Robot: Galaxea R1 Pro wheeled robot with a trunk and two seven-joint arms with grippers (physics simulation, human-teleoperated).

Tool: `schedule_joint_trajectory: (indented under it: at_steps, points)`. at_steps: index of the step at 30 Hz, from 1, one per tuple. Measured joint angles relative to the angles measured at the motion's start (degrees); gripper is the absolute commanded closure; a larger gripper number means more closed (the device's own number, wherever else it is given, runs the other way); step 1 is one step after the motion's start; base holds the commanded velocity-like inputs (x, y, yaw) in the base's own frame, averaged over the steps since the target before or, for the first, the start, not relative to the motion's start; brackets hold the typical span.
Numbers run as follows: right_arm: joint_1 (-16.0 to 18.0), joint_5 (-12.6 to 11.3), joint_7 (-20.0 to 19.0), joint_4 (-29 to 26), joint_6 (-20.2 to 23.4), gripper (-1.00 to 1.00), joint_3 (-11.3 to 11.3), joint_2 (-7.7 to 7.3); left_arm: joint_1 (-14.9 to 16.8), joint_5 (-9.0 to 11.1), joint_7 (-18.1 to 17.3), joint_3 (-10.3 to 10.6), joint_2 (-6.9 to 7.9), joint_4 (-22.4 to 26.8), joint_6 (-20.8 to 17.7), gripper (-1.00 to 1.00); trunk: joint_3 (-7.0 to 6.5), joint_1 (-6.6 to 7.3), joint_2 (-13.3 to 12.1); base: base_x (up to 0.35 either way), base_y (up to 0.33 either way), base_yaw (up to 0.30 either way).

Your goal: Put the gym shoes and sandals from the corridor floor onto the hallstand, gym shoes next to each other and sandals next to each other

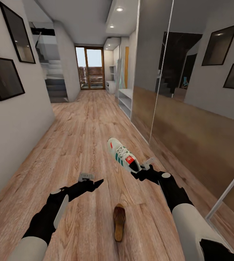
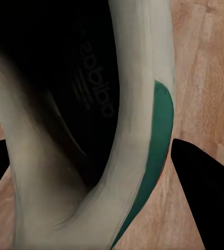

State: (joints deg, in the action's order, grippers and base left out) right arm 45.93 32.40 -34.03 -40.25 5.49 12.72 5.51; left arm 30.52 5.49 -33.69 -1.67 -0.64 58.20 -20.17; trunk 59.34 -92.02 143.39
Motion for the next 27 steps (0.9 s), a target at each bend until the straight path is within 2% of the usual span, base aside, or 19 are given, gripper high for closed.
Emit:
schedule_joint_trajectory:
  at_steps: [2,9,15,20,27]
  points:
    - [0.0,0.1,0.0,-0.3,0.0,1.0,-0.2,-0.02,0.0,-0.1,-0.1,-0.1,0.46,0.4,-0.6,-1.0,0.0,0.0,0.0,0.0,0.0,0.0]
    - [0.0,0.1,0.0,-0.4,0.0,1.0,-0.2,-0.02,0.0,-0.2,-0.2,-0.1,0.49,-0.1,-2.7,-1.0,0.0,0.0,0.0,0.0,-0.024,0.016]
    - [0.0,0.1,0.0,-0.5,0.0,1.0,-0.2,0.0,-0.1,-0.1,-0.2,-0.1,0.49,-0.1,-2.7,-1.0,0.1,0.01,0.0,0.039,-0.169,0.155]
    - [0.0,0.1,0.0,-0.5,0.0,1.0,-0.2,0.0,-0.1,-0.1,-0.2,-0.1,0.49,-0.1,-2.7,-1.0,0.24,0.02,0.0,0.193,-0.221,0.183]
    - [0.0,0.1,0.0,-0.5,0.0,1.0,-0.1,-0.01,0.0,-0.1,-0.2,-0.1,0.49,-0.2,-2.7,-1.0,0.29,0.02,0.0,0.236,-0.199,0.032]
